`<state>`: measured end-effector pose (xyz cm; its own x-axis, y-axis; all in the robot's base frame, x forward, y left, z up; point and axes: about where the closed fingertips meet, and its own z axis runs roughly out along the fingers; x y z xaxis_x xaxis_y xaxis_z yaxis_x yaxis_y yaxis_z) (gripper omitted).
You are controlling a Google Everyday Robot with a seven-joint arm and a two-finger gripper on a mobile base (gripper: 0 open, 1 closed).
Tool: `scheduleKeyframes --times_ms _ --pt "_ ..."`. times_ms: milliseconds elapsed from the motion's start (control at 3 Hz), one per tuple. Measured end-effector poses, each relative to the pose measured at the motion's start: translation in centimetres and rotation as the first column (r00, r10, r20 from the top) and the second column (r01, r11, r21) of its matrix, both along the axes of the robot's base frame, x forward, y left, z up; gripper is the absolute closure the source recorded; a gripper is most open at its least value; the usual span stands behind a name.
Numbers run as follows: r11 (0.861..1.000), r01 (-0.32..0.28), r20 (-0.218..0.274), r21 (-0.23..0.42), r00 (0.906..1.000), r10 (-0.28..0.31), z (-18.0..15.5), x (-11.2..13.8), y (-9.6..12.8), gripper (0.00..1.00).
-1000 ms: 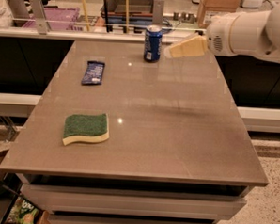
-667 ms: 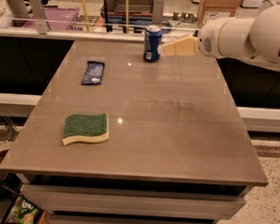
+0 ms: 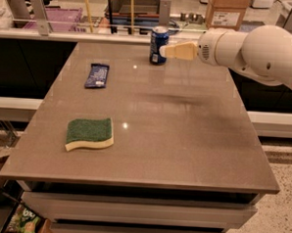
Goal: Pick pepsi can
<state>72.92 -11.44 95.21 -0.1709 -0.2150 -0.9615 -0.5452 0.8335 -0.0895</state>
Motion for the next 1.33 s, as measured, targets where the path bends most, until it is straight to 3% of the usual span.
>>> scheduleKeyframes --times_ms 667,1333 --pt "0.999 0.017 0.014 0.040 0.9997 -0.017 -2.3 4.4 -1.1 0.00" --pt "0.999 -0.007 0.021 0.049 0.9998 0.006 -3.0 7.7 -0.9 0.00"
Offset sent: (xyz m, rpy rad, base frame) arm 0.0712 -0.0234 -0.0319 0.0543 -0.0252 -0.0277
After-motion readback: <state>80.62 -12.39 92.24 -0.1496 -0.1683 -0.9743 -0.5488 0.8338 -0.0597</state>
